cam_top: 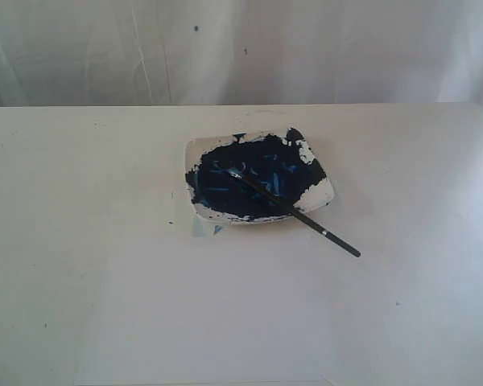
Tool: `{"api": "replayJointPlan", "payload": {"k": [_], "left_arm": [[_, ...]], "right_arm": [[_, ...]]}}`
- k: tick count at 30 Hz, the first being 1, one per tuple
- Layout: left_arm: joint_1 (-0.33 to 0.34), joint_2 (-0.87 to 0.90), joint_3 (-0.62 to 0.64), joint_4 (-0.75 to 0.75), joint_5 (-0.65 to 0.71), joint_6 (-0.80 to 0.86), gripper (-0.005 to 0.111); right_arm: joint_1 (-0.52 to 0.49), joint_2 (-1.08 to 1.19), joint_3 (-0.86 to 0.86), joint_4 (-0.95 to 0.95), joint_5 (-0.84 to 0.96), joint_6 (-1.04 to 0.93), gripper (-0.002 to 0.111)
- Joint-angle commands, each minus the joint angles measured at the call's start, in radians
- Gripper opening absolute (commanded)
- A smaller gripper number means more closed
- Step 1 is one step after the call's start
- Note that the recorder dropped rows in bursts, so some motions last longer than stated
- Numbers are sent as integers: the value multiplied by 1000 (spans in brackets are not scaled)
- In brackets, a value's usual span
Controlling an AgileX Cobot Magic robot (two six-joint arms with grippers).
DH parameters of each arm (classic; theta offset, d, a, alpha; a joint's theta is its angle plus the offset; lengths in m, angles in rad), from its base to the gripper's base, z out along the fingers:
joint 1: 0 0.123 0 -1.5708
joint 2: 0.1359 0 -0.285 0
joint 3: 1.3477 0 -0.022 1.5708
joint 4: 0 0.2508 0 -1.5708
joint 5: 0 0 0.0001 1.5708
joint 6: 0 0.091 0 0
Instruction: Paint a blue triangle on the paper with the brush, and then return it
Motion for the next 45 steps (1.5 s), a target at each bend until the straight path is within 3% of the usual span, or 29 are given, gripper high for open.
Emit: {"api": "replayJointPlan", "payload": {"k": [1,19,28,33,35,41,45], "left_arm": [[-4,-4,5,-10,-2,-9,0],[-4,-4,5,-10,-2,-9,0],[-4,-4,5,-10,-2,-9,0],[-4,-4,5,-10,-2,-9,0],[-4,-4,5,-10,-2,-9,0],[-4,-4,5,-10,-2,-9,0],[-4,-4,5,-10,-2,-9,0]], "right_arm": [[0,-2,-5,0,-13,-7,0],[0,-2,-5,0,-37,-7,0],[0,-2,-5,0,-405,-7,0],[0,-2,-5,0,-523,12,0],[0,-2,-5,6,-556,104,0],[0,-2,-5,8,-681,647,0],[0,-2,-5,8,-728,734,0]]}}
